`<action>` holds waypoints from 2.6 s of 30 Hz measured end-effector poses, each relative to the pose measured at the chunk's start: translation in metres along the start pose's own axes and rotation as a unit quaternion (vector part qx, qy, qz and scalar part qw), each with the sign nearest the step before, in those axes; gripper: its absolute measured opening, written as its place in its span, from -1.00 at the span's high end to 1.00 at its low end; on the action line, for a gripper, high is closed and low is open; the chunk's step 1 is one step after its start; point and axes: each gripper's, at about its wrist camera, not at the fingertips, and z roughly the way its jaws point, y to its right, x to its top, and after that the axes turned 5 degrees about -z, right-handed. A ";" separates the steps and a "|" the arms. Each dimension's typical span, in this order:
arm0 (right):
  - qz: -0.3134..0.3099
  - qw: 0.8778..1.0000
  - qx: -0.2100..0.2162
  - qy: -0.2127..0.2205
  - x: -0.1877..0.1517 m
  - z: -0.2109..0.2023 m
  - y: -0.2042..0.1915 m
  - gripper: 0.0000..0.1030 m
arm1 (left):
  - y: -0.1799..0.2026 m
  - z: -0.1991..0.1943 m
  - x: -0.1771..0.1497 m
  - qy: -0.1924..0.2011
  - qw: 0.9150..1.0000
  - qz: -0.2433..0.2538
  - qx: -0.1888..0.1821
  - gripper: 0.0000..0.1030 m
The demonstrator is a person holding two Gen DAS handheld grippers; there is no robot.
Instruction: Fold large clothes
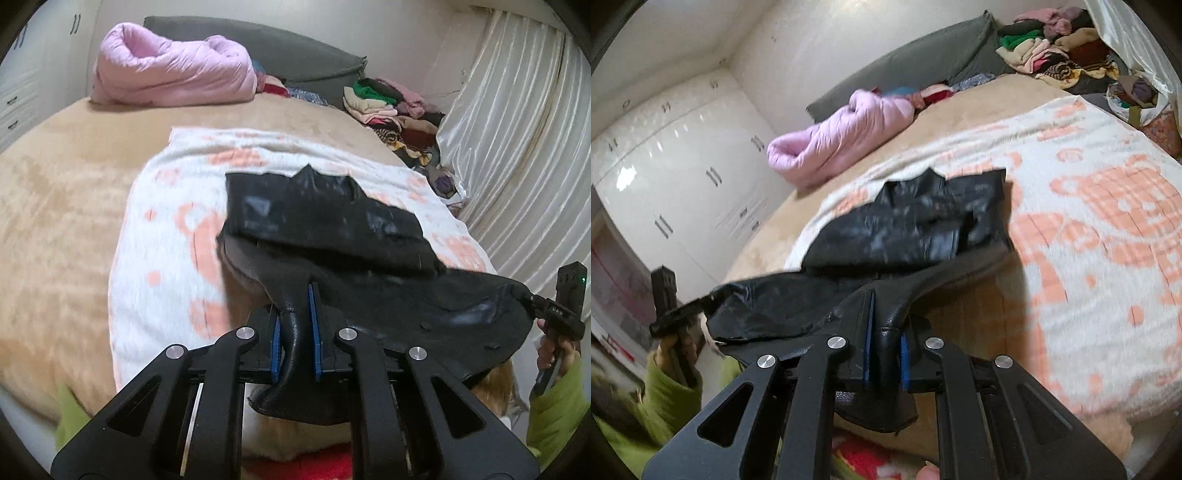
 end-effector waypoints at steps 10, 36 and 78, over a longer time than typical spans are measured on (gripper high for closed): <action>-0.007 0.999 -0.026 0.032 0.030 0.016 0.003 0.81 | 0.021 0.024 0.044 0.024 0.999 0.031 0.016 0.85; 0.107 0.990 -0.088 -0.030 0.123 0.150 0.087 0.73 | 0.002 0.166 0.134 -0.030 0.997 -0.007 0.075 0.71; -0.074 0.965 -0.240 -0.077 0.132 0.255 0.111 -0.30 | -0.029 0.260 0.128 -0.055 0.990 0.035 0.125 -0.04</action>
